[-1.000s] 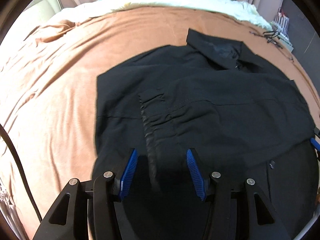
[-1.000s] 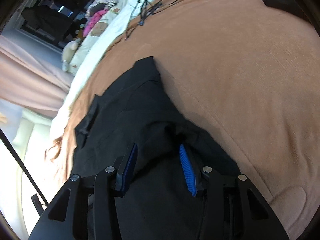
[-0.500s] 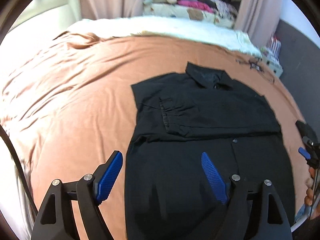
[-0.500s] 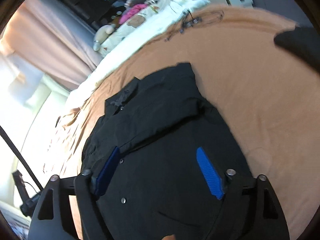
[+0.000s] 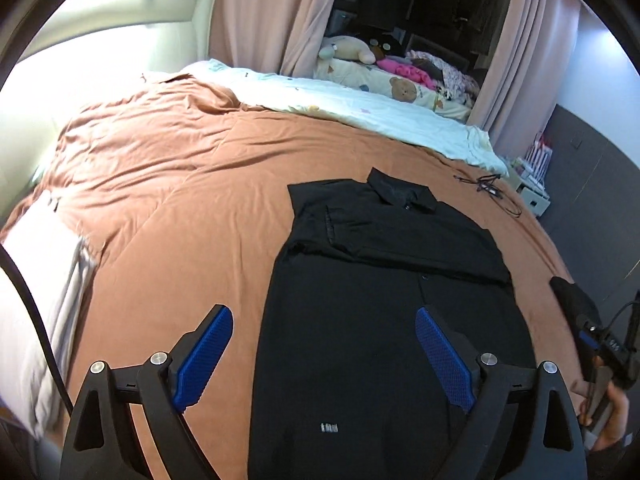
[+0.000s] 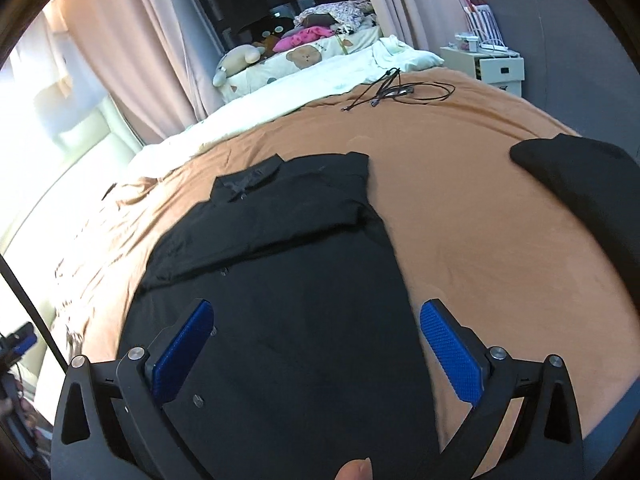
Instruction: Fold large clothes
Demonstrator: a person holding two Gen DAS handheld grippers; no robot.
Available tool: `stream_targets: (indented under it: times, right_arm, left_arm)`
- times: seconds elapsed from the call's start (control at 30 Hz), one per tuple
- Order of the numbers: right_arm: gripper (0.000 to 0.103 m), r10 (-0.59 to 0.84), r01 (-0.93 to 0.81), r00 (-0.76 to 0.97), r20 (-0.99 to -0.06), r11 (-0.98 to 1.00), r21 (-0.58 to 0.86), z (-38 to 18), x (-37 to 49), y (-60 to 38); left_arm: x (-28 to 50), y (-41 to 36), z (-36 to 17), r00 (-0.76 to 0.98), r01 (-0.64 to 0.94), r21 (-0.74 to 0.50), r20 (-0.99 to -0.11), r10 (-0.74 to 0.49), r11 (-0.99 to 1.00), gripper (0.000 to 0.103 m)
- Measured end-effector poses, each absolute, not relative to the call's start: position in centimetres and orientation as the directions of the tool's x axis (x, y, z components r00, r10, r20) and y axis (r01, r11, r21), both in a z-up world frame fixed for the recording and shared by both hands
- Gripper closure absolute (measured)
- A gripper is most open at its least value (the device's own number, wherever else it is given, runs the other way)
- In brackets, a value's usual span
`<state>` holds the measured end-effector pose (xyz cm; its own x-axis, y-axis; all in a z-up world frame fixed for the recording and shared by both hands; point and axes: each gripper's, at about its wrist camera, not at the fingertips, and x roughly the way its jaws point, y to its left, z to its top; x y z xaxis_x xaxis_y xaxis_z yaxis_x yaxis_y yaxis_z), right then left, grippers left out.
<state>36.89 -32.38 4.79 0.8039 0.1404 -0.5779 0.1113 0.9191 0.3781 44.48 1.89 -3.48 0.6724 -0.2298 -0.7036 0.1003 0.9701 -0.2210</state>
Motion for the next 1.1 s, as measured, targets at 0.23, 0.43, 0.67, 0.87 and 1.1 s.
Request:
stream_targets:
  times: [0.23, 0.43, 0.67, 0.87, 1.1]
  right_arm:
    - [0.0, 0.101, 0.082, 0.841, -0.532, 0.947, 0.31, 6.2, 32.4, -32.1]
    - [0.0, 0.024, 0.059, 0.906, -0.422, 0.981, 0.183, 6.7, 27.2, -31.3]
    - [0.0, 0.008, 0.071, 0.878, -0.478, 0.987, 0.147, 5.0, 23.2, -30.7]
    - [0.0, 0.055, 0.029, 0.849, -0.525, 0.988, 0.15, 4.5, 21.0, -30.1]
    - [0.0, 0.1, 0.015, 0.813, -0.574, 0.981, 0.192, 2.2, 20.6, -31.7]
  left_arm:
    - [39.1, 2.3, -2.3, 0.702, 0.104, -0.148, -0.69, -0.178, 0.984, 0.003]
    - [35.1, 3.6, -1.5, 0.741, 0.108, -0.173, -0.642, -0.195, 0.979, 0.0]
    - [30.8, 4.4, -1.7, 0.766, 0.137, -0.178, -0.605, -0.218, 0.974, 0.0]
    - [27.9, 5.2, -3.7, 0.746, 0.155, -0.193, -0.62, -0.243, 0.969, 0.0]
    - [26.2, 6.7, -7.0, 0.718, 0.158, -0.213, -0.646, -0.26, 0.964, 0.0]
